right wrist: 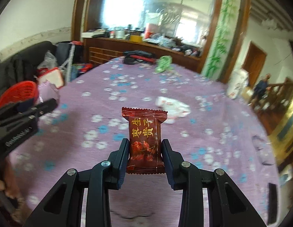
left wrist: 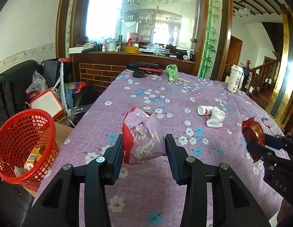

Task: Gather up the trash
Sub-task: 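Carry the pink wrapper and red snack packet to the basket and release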

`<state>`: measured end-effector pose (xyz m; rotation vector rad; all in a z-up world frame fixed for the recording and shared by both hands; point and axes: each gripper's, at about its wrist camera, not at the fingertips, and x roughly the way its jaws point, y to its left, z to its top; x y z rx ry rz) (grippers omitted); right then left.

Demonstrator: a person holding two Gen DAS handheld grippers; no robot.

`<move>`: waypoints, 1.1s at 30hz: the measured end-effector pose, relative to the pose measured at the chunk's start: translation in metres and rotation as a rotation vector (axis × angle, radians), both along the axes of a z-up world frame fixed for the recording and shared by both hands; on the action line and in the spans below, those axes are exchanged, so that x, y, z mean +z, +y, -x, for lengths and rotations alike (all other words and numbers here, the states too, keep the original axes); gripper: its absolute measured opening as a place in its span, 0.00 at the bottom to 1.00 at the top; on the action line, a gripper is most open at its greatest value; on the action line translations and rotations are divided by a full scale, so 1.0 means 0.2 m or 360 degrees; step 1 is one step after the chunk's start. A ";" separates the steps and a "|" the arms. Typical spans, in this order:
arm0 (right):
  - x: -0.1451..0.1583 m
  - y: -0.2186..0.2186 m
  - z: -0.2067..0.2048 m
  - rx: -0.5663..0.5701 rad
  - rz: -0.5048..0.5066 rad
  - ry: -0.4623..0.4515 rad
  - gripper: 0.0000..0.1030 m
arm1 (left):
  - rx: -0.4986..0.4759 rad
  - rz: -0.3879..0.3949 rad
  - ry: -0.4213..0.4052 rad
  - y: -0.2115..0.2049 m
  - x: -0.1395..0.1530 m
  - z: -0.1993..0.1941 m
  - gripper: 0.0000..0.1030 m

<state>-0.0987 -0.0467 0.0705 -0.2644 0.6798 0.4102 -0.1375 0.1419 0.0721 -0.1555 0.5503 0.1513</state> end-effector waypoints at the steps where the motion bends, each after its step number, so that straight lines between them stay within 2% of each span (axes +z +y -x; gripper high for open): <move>1: 0.01 0.02 -0.01 0.0030 -0.0030 0.0038 0.36 | 0.0011 -0.0001 -0.0001 0.02 0.01 0.01 0.40; 6: 0.05 0.17 -0.03 0.0168 -0.0119 0.0163 0.36 | 0.0119 0.0007 -0.0028 0.19 0.06 0.08 0.40; 13: 0.11 0.44 -0.01 0.0363 -0.0161 0.0224 0.36 | 0.0325 0.0036 -0.0045 0.50 0.10 0.19 0.40; 21: 0.15 0.81 0.01 0.0601 -0.0176 0.0302 0.36 | 0.0586 0.0076 -0.0006 0.87 0.05 0.31 0.40; 27: 0.14 1.06 -0.01 0.0706 -0.0205 0.0395 0.37 | 0.0702 0.0109 0.0025 1.06 0.00 0.40 0.40; 33: 0.10 1.28 -0.05 0.0782 -0.0239 0.0519 0.37 | 0.0729 0.0107 0.0072 1.15 -0.04 0.44 0.40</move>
